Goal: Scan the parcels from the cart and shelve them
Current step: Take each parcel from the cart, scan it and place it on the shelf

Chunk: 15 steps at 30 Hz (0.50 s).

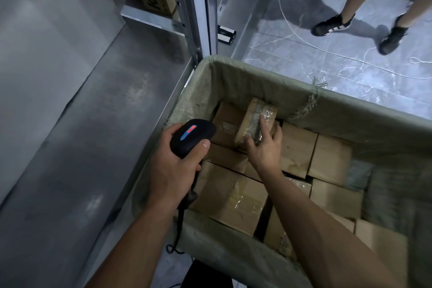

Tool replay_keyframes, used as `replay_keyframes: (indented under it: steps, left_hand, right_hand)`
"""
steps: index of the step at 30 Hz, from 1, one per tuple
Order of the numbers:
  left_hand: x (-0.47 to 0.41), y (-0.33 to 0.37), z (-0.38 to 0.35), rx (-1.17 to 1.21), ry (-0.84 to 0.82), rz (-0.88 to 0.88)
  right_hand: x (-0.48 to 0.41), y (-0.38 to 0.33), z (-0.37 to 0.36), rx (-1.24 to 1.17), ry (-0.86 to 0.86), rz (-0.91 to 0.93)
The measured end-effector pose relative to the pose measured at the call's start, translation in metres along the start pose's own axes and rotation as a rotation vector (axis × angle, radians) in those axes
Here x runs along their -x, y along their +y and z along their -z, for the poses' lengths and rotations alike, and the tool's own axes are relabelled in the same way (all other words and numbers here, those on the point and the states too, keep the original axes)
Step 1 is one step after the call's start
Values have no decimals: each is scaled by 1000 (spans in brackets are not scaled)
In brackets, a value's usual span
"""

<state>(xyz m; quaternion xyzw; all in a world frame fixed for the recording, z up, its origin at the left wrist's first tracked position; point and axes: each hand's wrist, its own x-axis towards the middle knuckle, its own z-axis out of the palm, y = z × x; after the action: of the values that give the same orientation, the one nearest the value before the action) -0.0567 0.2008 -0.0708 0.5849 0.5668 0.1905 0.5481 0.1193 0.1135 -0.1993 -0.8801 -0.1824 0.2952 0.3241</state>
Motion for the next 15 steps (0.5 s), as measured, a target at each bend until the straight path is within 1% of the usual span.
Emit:
replay_keyframes:
  steps: [4,8,11,15]
  left_hand:
    - [2,3,-1,1,4,-13]
    - [3,4,0,6,8,-18]
    - [3,4,1,5,-5,-22]
    - [5,6,0,5,-10,-33]
  right_hand:
    - [-2,-4,6,79,54,-68]
    - [0,-6,9,79,107,-158]
    - [0,-1,10,44,134,-194]
    - [-5,6,16,-45,125,-251]
